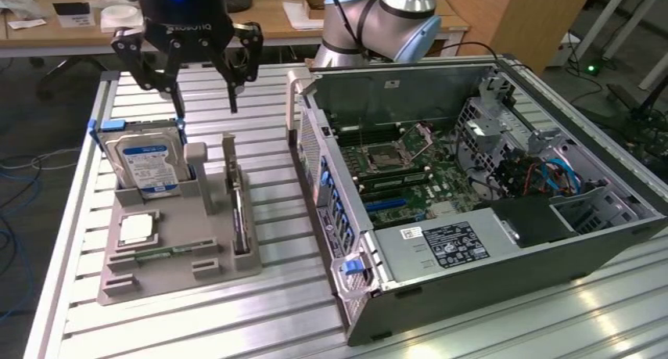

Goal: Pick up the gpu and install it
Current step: 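Pick up the gpu and move the gpu toward the slot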

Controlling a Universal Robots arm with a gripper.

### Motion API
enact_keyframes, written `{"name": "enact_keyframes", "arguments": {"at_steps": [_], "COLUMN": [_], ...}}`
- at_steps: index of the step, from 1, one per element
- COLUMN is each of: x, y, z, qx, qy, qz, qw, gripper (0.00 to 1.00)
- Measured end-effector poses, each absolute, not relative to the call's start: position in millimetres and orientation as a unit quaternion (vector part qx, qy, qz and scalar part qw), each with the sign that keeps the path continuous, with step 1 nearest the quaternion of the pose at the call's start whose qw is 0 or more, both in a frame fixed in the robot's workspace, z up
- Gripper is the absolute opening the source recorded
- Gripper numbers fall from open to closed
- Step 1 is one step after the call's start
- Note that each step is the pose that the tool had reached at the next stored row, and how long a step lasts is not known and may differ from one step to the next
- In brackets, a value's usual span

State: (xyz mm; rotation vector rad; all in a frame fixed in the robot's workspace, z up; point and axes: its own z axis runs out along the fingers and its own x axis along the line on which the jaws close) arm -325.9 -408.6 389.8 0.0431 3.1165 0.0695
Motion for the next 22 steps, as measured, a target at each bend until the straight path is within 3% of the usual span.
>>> {"name": "enact_keyframes", "arguments": {"at_steps": [22], "x": [-326], "y": [-421], "z": [372], "qx": [-0.011], "qy": [1.0], "qz": [0.017], "qw": [0.012], "gripper": [0.65]}}
